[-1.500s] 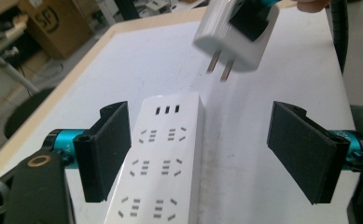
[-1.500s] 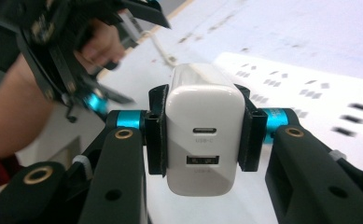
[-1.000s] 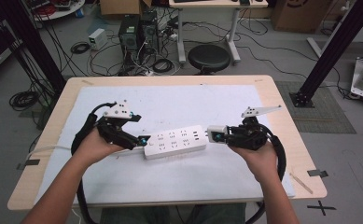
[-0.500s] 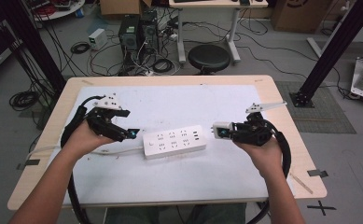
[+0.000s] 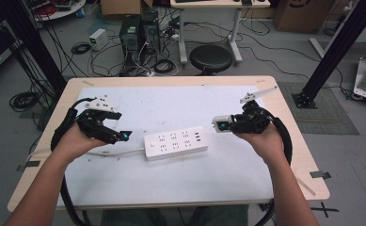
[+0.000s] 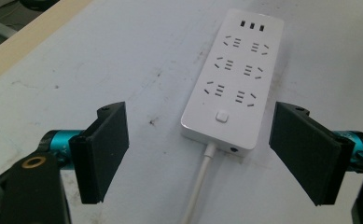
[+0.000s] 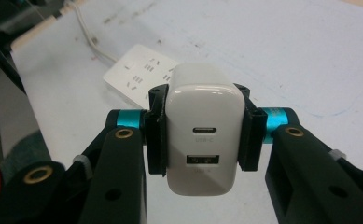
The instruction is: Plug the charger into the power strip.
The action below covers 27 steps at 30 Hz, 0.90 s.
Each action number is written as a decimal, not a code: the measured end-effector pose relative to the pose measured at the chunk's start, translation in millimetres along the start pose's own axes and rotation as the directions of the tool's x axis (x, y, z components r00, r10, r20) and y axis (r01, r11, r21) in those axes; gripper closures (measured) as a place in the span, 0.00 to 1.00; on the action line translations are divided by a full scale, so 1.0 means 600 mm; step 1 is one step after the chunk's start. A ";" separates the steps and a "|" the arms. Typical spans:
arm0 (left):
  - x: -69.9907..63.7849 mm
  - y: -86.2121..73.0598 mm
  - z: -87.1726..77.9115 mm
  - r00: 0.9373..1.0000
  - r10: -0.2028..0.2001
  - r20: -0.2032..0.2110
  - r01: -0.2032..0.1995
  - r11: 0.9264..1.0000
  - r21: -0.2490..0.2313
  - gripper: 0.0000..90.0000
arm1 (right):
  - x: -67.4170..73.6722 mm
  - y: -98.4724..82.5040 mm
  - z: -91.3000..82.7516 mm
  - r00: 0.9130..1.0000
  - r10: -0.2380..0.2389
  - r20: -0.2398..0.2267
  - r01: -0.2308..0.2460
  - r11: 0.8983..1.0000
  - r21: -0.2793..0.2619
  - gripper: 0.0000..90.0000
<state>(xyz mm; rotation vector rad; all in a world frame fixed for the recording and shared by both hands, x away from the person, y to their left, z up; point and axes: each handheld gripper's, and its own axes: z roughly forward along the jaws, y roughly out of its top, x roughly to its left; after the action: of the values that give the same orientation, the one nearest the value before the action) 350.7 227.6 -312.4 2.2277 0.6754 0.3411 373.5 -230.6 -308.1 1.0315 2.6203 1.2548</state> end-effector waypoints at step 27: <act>0.014 -0.070 -0.025 0.998 -0.033 -0.044 0.034 0.999 0.027 0.22 | 0.021 0.176 0.214 0.888 -0.400 -0.228 0.459 0.732 0.503 0.71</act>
<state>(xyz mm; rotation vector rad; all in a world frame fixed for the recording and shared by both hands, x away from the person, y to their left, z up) 335.9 265.2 -333.2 2.2385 0.7444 0.3659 462.8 -90.1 -315.6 0.3222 3.1264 0.4688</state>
